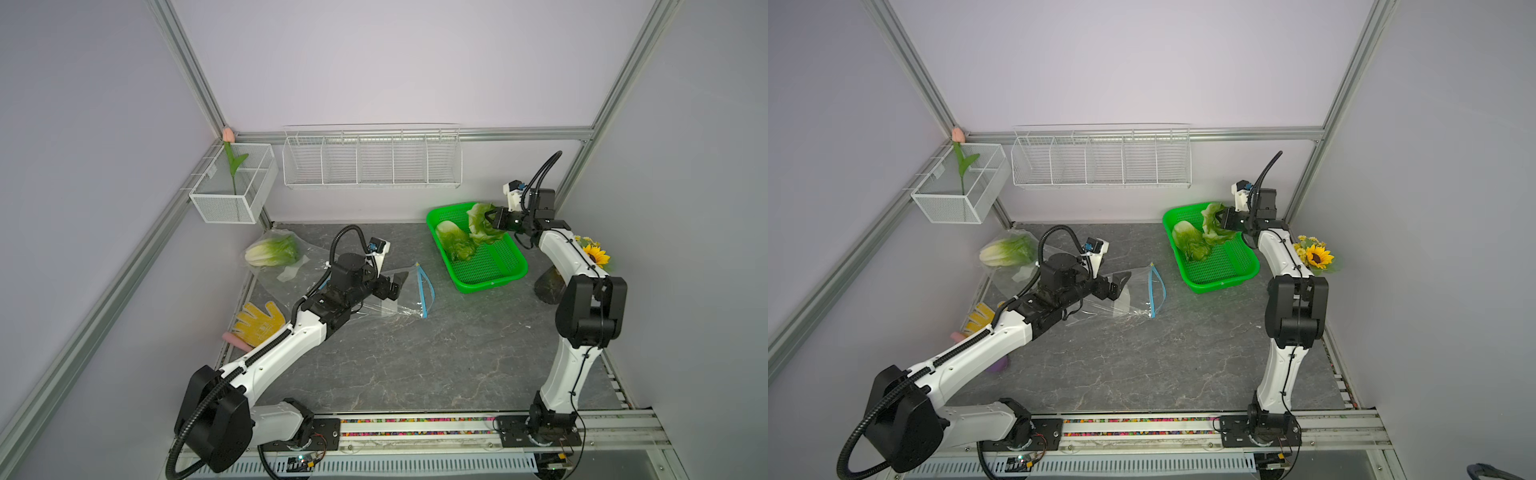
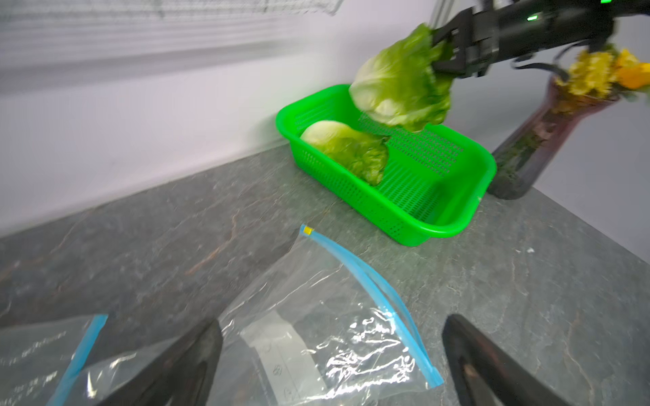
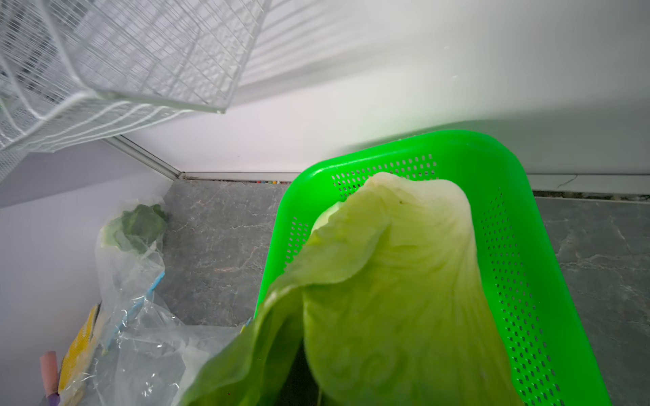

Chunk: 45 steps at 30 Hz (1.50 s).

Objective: Open the zip-top bag and take out the chinese cabbages
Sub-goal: Place the Chinese cabbage in the basket.

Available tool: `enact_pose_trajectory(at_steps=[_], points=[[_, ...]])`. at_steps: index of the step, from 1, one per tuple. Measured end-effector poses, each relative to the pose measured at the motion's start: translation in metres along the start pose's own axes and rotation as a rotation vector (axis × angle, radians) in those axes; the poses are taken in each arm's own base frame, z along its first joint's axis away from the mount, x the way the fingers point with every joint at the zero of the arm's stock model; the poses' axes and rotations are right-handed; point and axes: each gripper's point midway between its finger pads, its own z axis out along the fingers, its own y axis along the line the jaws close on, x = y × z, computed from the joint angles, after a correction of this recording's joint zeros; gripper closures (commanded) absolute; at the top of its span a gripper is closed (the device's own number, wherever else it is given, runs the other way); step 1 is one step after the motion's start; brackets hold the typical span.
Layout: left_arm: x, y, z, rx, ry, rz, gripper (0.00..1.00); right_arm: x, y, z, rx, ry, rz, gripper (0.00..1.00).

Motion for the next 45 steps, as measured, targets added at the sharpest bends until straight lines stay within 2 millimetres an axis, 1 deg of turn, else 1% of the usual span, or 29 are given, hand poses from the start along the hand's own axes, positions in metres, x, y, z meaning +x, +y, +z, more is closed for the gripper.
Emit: enact_pose_trajectory(at_steps=[3, 5, 8, 10, 12, 13, 15, 17, 20, 22, 24, 26, 28, 30, 32, 34, 36, 37, 39, 40, 41, 43, 45], points=[[-0.012, -0.023, -0.001, 0.091, -0.051, 0.065, 0.01, 0.008, -0.006, 0.013, 0.022, 0.049, -0.019, 0.86], [-0.016, -0.031, -0.001, 0.132, -0.067, 0.084, 0.01, 0.013, -0.007, 0.022, 0.036, 0.078, -0.039, 0.85], [-0.019, -0.037, -0.002, 0.165, -0.083, 0.099, 0.01, 0.018, -0.008, 0.034, 0.046, 0.104, -0.063, 0.81], [-0.019, -0.039, -0.002, 0.176, -0.085, 0.109, 0.01, 0.024, -0.01, 0.04, 0.054, 0.123, -0.07, 0.74], [-0.019, -0.04, -0.003, 0.18, -0.086, 0.116, 0.01, 0.031, -0.016, 0.044, 0.075, 0.142, -0.075, 0.59], [-0.019, -0.04, -0.003, 0.18, -0.086, 0.117, 0.01, 0.034, -0.019, 0.045, 0.086, 0.15, -0.07, 0.54], [-0.019, -0.04, -0.003, 0.181, -0.086, 0.121, 0.01, 0.038, -0.026, 0.046, 0.119, 0.163, -0.069, 0.46], [-0.019, -0.04, -0.003, 0.182, -0.087, 0.125, 0.01, 0.038, -0.033, 0.044, 0.152, 0.167, -0.062, 0.41], [-0.018, -0.04, -0.002, 0.182, -0.084, 0.128, 0.01, 0.037, -0.041, 0.039, 0.197, 0.162, -0.055, 0.35], [-0.017, -0.04, -0.001, 0.182, -0.081, 0.129, 0.01, 0.041, -0.043, 0.032, 0.225, 0.165, -0.047, 0.32], [-0.015, -0.039, 0.001, 0.18, -0.076, 0.129, 0.01, 0.044, -0.04, 0.02, 0.251, 0.167, -0.04, 0.3], [-0.013, -0.039, 0.002, 0.178, -0.071, 0.129, 0.01, 0.042, -0.035, 0.006, 0.269, 0.158, -0.041, 0.3], [-0.013, -0.039, 0.002, 0.177, -0.07, 0.131, 0.01, 0.034, -0.026, -0.01, 0.285, 0.132, -0.054, 0.3], [-0.013, -0.038, 0.002, 0.175, -0.07, 0.132, 0.01, 0.022, -0.016, -0.025, 0.306, 0.096, -0.075, 0.3], [-0.013, -0.038, 0.002, 0.173, -0.07, 0.135, 0.01, 0.01, -0.005, -0.035, 0.318, 0.059, -0.098, 0.31], [-0.013, -0.038, 0.003, 0.173, -0.069, 0.135, 0.01, -0.001, 0.003, -0.041, 0.325, 0.032, -0.117, 0.31], [-0.011, -0.038, 0.005, 0.174, -0.063, 0.134, 0.01, -0.014, 0.007, -0.038, 0.332, 0.015, -0.13, 0.32], [-0.009, -0.038, 0.006, 0.174, -0.059, 0.133, 0.01, -0.021, 0.007, -0.034, 0.334, 0.007, -0.135, 0.34], [-0.006, -0.037, 0.008, 0.174, -0.051, 0.132, 0.01, -0.035, 0.002, -0.023, 0.347, -0.006, -0.14, 0.41], [-0.005, -0.037, 0.008, 0.174, -0.048, 0.131, 0.01, -0.038, -0.003, -0.017, 0.354, -0.005, -0.143, 0.44], [-0.005, -0.037, 0.009, 0.174, -0.046, 0.13, 0.01, -0.041, -0.008, -0.008, 0.358, 0.001, -0.139, 0.49], [-0.005, -0.037, 0.009, 0.174, -0.046, 0.13, 0.01, -0.037, -0.02, 0.007, 0.37, 0.03, -0.136, 0.59], [-0.005, -0.037, 0.009, 0.174, -0.046, 0.13, 0.01, -0.024, -0.033, 0.022, 0.384, 0.08, -0.121, 0.68]])
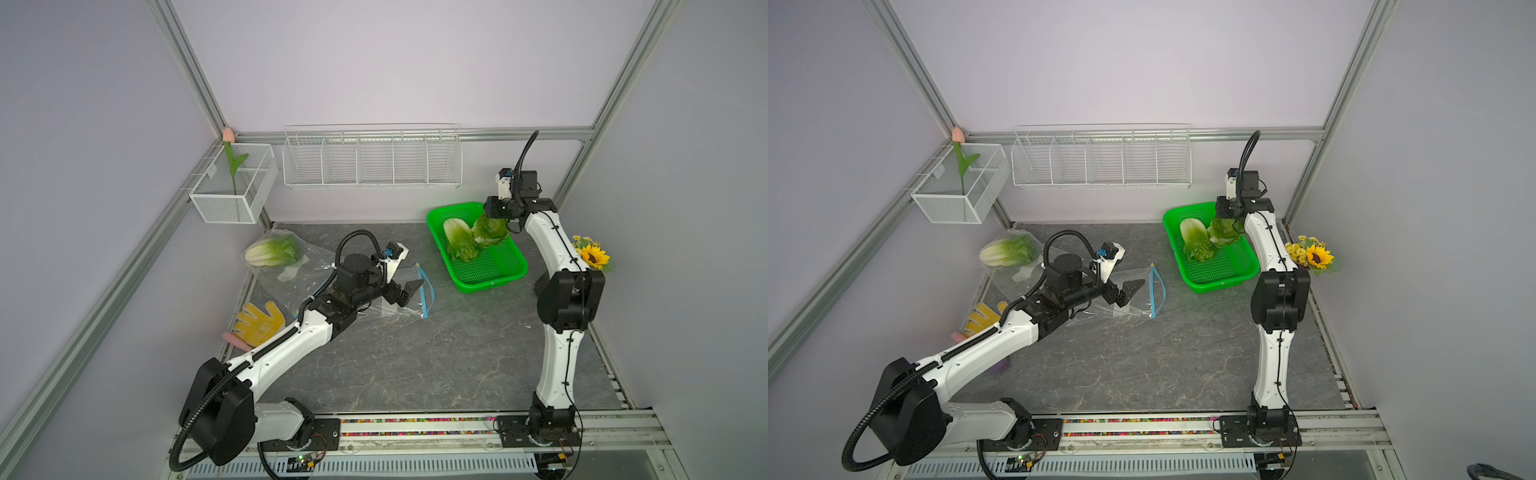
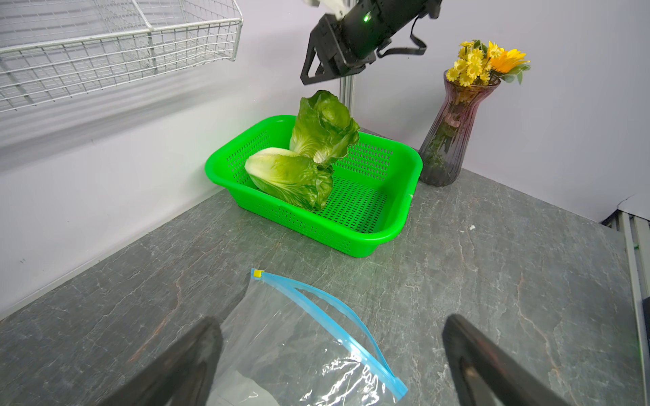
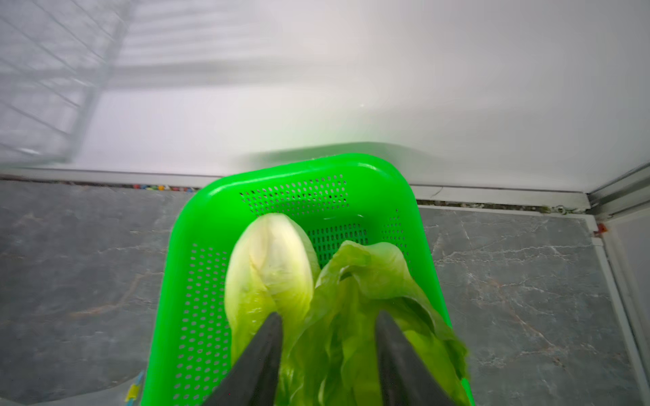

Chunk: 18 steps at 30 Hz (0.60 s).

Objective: Open the zip-top bag and take out the chinese cabbages
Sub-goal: Place the Chinese cabbage in the basket.

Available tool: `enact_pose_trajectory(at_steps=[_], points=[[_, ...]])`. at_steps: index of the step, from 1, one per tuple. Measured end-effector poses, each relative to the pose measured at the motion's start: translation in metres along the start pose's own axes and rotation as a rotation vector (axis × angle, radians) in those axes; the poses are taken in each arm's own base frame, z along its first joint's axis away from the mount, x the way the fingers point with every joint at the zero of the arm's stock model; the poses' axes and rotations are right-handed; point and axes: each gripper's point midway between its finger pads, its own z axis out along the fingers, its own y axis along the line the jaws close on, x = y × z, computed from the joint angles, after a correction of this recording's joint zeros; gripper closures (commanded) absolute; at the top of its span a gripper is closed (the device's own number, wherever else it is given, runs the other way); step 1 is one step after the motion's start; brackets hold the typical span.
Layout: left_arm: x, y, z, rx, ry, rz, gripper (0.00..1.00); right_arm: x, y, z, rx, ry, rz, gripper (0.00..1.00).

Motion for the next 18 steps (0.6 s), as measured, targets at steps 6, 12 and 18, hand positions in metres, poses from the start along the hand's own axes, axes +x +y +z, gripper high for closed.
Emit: enact_pose_trajectory(at_steps=[6, 12, 18], points=[[0.0, 0.0, 0.0, 0.0, -0.001, -0.006, 0.01, 0.057, -0.006, 0.016, 0.014, 0.16, 0.014, 0.77], [0.008, -0.002, -0.005, 0.0, 0.005, -0.009, 0.01, 0.115, -0.006, -0.02, 0.027, 0.255, 0.063, 0.75], [0.011, -0.003, -0.006, 0.001, 0.011, -0.001, 0.01, 0.108, -0.002, -0.047, 0.032, 0.189, 0.119, 0.37]])
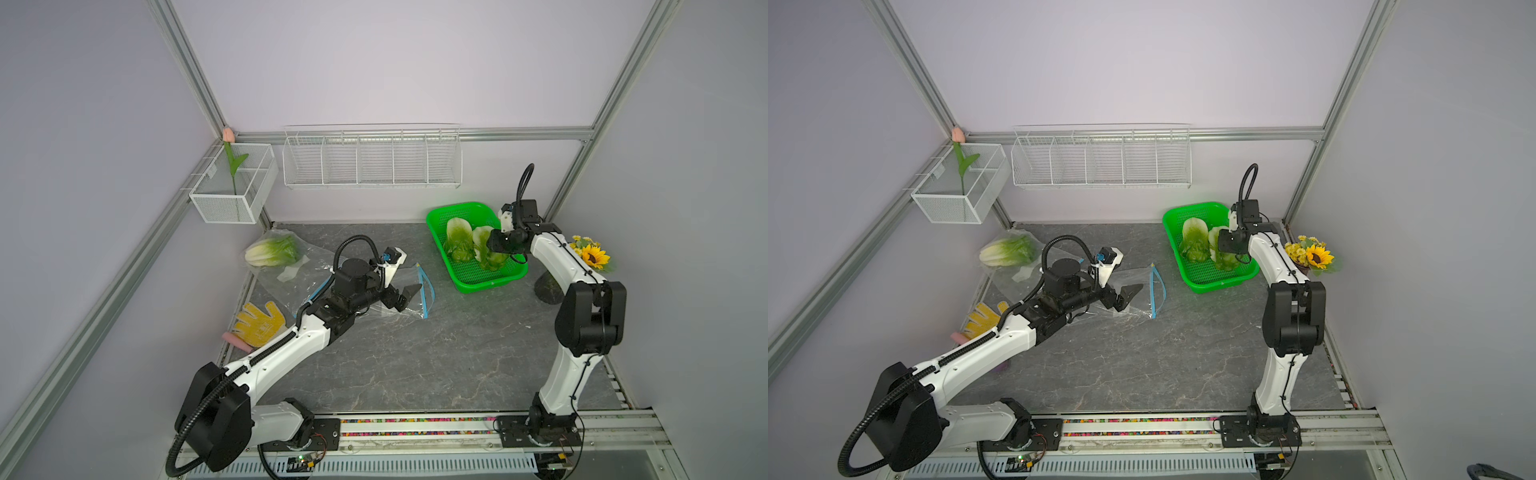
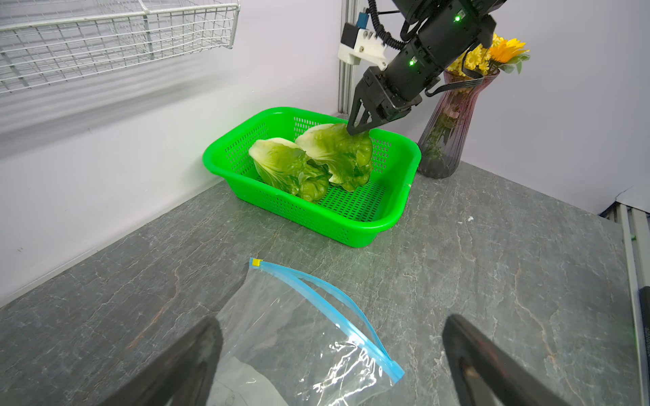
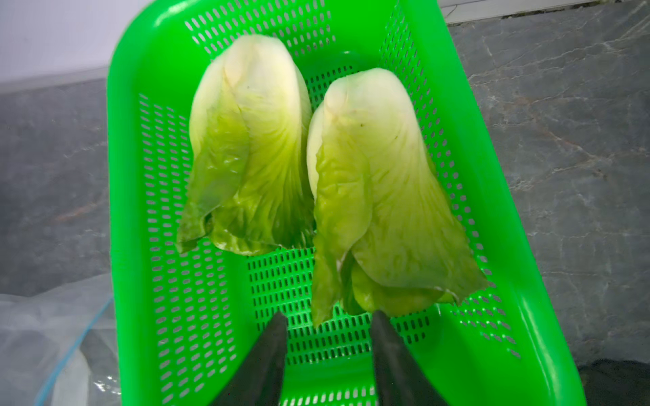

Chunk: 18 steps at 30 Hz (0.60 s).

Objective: Open the zip-top bag and take out the chinese cabbages
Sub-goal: Place the Chinese cabbage in the basket.

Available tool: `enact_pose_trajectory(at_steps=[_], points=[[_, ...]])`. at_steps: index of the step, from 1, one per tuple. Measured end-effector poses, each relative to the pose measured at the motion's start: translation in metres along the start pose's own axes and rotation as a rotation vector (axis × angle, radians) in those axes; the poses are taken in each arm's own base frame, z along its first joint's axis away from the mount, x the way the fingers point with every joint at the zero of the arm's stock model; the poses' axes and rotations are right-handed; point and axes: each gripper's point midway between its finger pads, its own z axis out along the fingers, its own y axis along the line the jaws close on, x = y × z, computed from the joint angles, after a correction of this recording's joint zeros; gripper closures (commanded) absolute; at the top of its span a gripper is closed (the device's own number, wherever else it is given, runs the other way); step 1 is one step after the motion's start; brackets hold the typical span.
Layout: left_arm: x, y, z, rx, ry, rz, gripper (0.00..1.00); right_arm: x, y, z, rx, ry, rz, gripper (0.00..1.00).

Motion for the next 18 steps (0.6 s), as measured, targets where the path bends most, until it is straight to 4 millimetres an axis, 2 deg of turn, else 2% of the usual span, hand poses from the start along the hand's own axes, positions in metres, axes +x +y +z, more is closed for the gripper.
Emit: enact_pose_trajectory(at_steps=[4, 8, 13, 18], points=[[0.0, 0.0, -0.001, -0.004, -0.001, 0.002, 0.01, -0.009, -0.005, -0.021, 0.036, -0.087, 0.107, 0.21], [0.004, -0.001, -0.003, -0.004, 0.003, 0.001, 0.01, -0.01, -0.009, -0.031, 0.036, -0.151, 0.248, 0.17], [0.005, -0.001, -0.003, -0.004, 0.006, 0.0, 0.01, -0.014, -0.011, -0.015, 0.003, -0.17, 0.4, 0.18], [0.005, 0.0, -0.003, -0.011, 0.006, 0.0, 0.01, -0.011, -0.014, 0.013, -0.019, -0.16, 0.518, 0.18]])
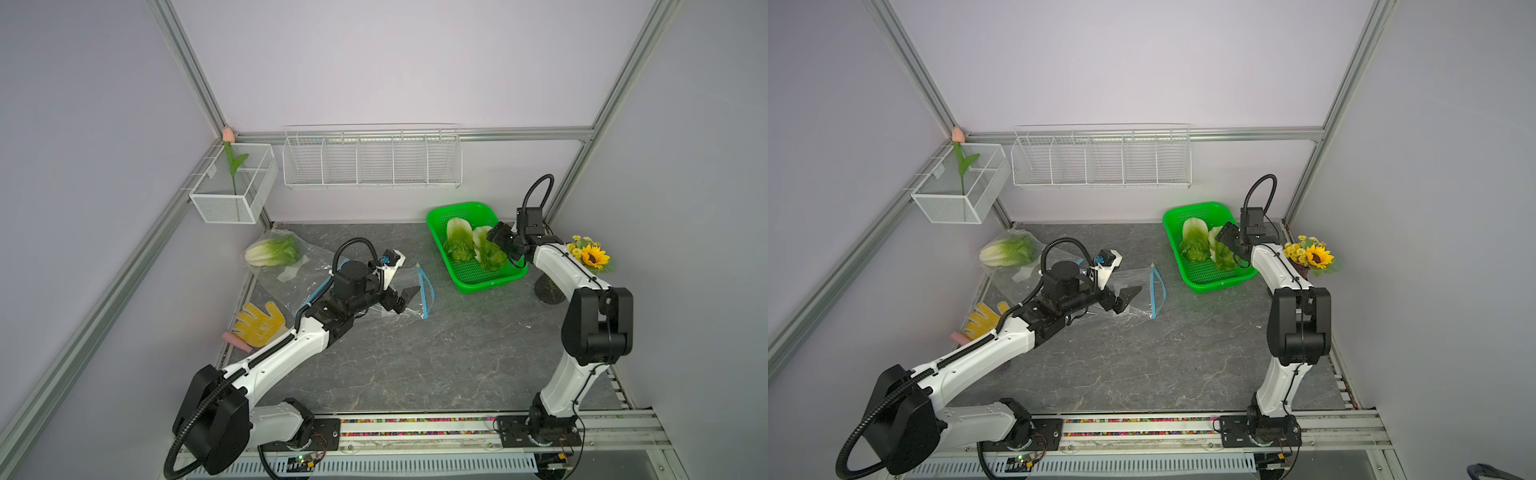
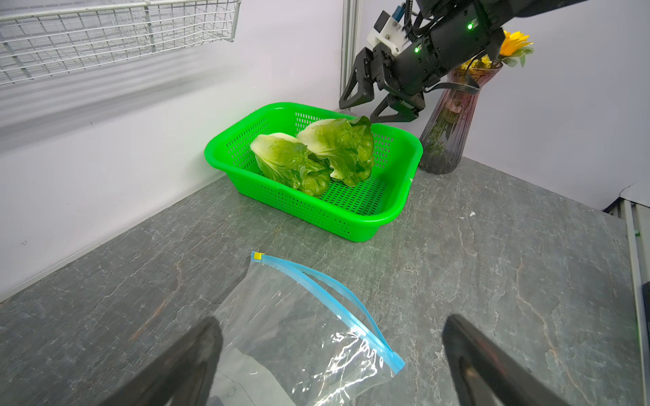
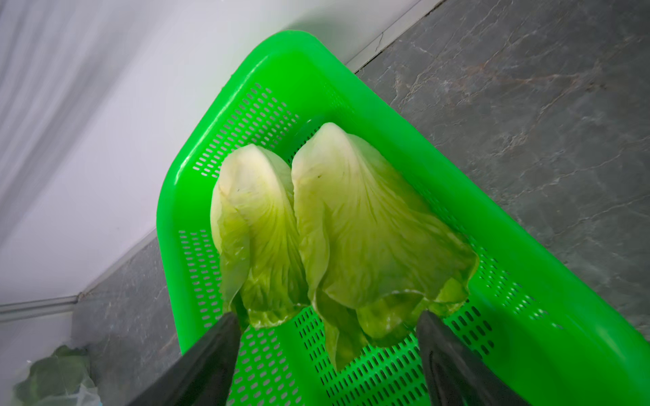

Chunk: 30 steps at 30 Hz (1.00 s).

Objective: Open the zip-top bag and take out the chinese cabbages
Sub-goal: Place the Chinese cabbage in the basket.

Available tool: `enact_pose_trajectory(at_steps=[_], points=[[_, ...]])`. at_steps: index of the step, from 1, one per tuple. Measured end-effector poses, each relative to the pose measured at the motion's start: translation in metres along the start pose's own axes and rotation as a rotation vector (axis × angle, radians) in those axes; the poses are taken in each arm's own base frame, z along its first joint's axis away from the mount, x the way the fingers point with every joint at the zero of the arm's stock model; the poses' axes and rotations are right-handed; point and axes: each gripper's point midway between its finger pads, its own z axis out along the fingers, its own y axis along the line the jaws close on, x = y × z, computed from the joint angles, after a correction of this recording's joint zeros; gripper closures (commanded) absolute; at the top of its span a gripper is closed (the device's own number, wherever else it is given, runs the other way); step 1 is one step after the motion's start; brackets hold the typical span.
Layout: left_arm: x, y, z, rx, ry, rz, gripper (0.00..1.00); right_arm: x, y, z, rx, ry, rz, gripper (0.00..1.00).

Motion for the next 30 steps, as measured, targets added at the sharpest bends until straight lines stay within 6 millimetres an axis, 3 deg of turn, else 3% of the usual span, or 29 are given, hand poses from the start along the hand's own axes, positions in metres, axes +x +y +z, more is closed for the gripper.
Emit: enact_pose_trajectory(at_steps=[4, 9, 12, 14, 22, 30], points=[[0.0, 0.0, 0.0, 0.0, 0.0, 0.0, 0.01, 0.007, -0.008, 0.022, 0.007, 0.024, 0.064, 0.23], [0.0, 0.0, 0.0, 0.0, 0.0, 0.0, 0.01, 0.013, -0.018, 0.047, 0.003, 0.051, 0.141, 0.6], [0.0, 0.0, 0.0, 0.0, 0.001, -0.001, 0.01, 0.01, -0.012, 0.048, -0.033, 0.048, 0.155, 0.82], [0.0, 0.0, 0.0, 0.0, 0.0, 0.0, 0.01, 0.004, -0.003, 0.047, -0.078, 0.035, 0.162, 0.92], [0.0, 0.0, 0.0, 0.0, 0.001, -0.001, 0.01, 0.005, 0.016, 0.04, -0.219, 0.006, 0.148, 0.93], [0.002, 0.0, 0.001, 0.0, 0.004, -0.002, 0.01, -0.022, 0.048, 0.03, -0.362, -0.081, 0.104, 0.93]])
